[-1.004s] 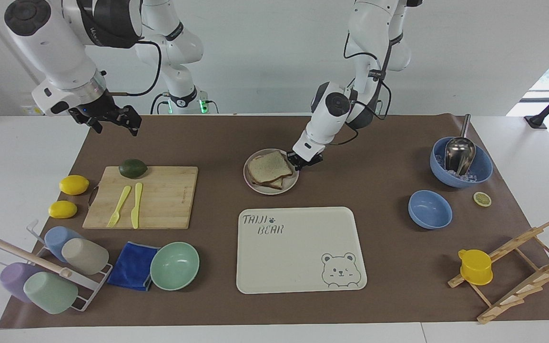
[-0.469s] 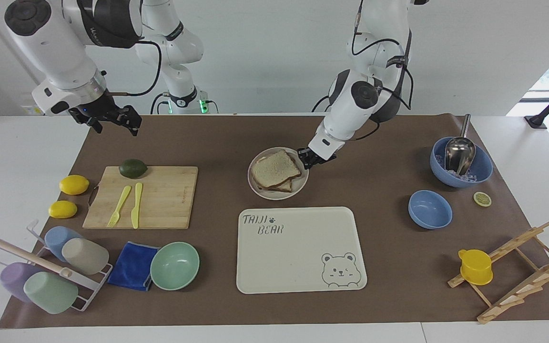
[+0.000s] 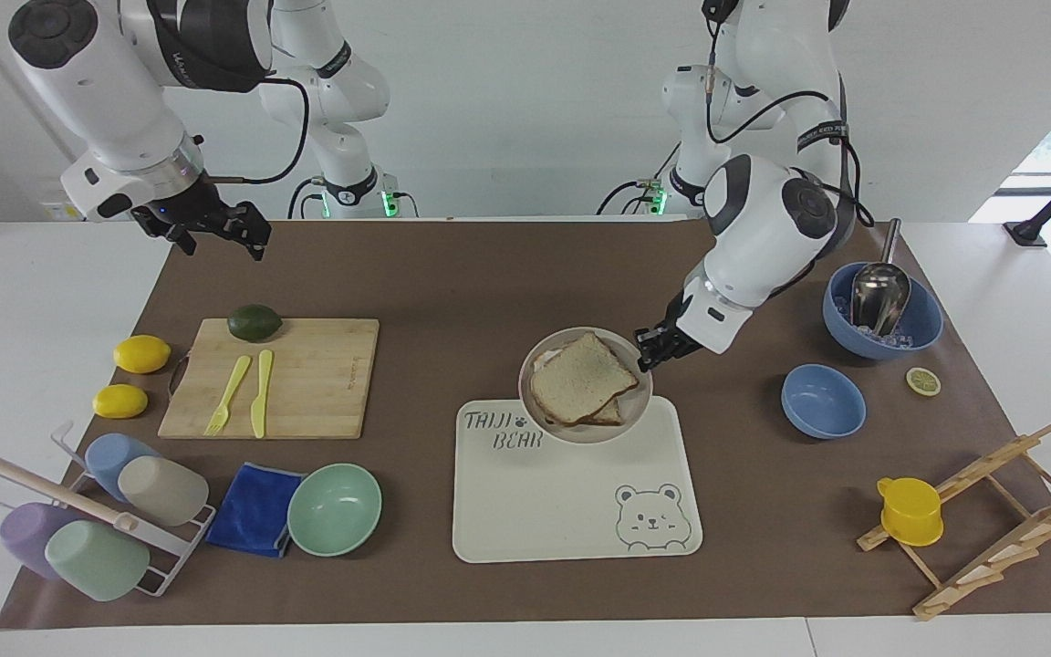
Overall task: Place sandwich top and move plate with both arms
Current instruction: 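Lift the plate with the left gripper and carry it onto the tray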
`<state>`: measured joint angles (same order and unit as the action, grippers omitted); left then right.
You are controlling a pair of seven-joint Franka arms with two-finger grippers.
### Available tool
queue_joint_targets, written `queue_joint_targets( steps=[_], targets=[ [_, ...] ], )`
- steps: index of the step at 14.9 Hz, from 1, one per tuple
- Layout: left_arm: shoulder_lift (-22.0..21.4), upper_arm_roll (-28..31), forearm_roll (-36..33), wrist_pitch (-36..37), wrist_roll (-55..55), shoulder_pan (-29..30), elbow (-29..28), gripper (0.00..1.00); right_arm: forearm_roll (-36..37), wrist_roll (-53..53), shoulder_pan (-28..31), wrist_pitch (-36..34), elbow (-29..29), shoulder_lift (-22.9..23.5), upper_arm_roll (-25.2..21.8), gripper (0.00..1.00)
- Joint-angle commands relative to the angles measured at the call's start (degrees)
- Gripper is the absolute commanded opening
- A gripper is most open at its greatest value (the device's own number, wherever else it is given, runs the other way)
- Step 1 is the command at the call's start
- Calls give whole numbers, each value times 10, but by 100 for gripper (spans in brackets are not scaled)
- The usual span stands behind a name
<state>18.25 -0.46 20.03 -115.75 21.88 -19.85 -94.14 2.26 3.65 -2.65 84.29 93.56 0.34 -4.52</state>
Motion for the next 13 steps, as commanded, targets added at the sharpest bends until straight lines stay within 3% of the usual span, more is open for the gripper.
queue_joint_targets(
  steps=[1, 3, 7, 13],
  targets=[
    [102, -5, 2, 26, -5, 17, 126, 0, -17, -13, 4, 5, 9, -8, -1, 100],
    [159, -7, 8, 24, -5, 27, 184, 0, -17, -13, 4, 5, 9, -7, -1, 100],
    [187, -9, 33, -14, -29, 26, 183, 0, -17, -13, 4, 5, 9, -7, -1, 100],
    [162, -9, 35, -95, -64, 10, 90, 0, -17, -13, 4, 5, 9, -7, -1, 100]
  ],
)
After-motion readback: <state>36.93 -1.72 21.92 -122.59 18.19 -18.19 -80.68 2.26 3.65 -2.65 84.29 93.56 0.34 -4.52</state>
